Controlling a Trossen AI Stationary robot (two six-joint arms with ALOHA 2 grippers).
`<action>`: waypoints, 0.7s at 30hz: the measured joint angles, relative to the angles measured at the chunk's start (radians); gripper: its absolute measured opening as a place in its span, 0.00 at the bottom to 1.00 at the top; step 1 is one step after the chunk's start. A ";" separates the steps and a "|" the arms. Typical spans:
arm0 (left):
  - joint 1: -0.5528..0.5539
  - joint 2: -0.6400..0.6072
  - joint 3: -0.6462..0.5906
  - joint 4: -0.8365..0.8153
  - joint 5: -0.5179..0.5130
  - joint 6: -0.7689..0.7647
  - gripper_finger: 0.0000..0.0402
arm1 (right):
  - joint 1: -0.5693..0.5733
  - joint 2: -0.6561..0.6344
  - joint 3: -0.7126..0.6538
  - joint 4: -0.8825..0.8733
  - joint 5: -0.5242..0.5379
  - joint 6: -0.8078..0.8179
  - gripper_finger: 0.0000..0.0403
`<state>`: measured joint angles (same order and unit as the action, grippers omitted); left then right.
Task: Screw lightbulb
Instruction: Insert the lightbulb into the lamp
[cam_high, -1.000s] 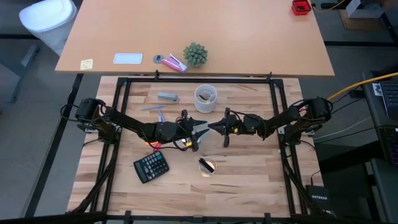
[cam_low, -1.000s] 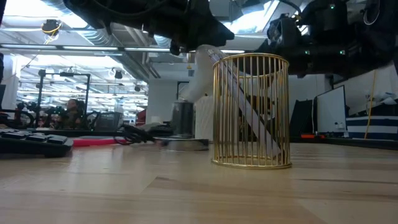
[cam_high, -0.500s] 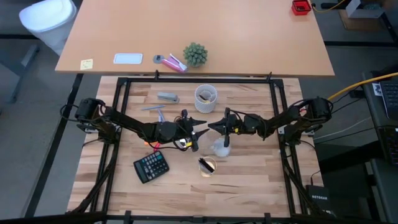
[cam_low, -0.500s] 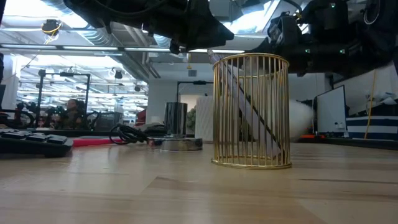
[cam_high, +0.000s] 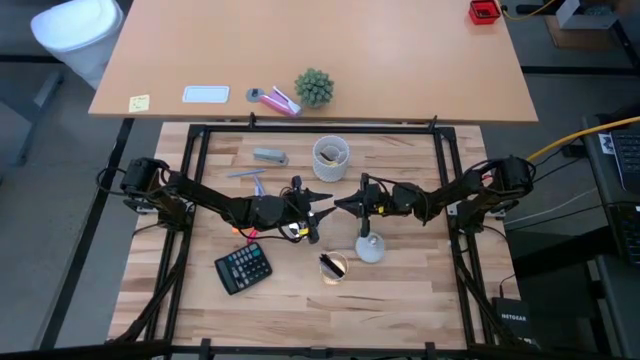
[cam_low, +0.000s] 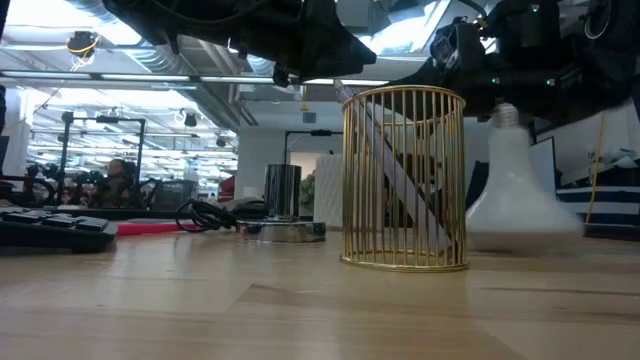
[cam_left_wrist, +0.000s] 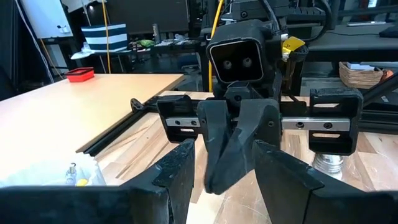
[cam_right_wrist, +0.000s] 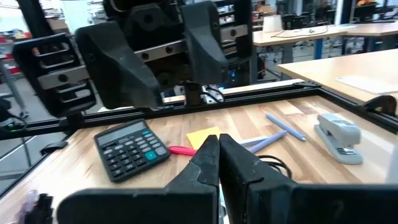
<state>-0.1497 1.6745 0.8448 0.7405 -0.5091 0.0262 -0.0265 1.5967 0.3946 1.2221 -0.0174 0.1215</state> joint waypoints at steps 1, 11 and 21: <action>0.000 0.000 0.000 -0.003 0.000 0.000 0.38 | 0.000 0.000 0.000 0.000 -0.006 0.000 0.01; 0.000 -0.001 0.001 -0.053 -0.001 -0.004 0.38 | 0.001 -0.263 0.000 -0.321 -0.054 -0.077 0.01; 0.001 -0.001 0.001 -0.090 -0.001 -0.004 0.38 | 0.086 -0.807 0.000 -0.991 -0.046 -0.045 0.01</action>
<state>-0.1486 1.6733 0.8455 0.6508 -0.5102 0.0218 0.0595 0.7897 0.3950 0.2315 -0.0631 0.0767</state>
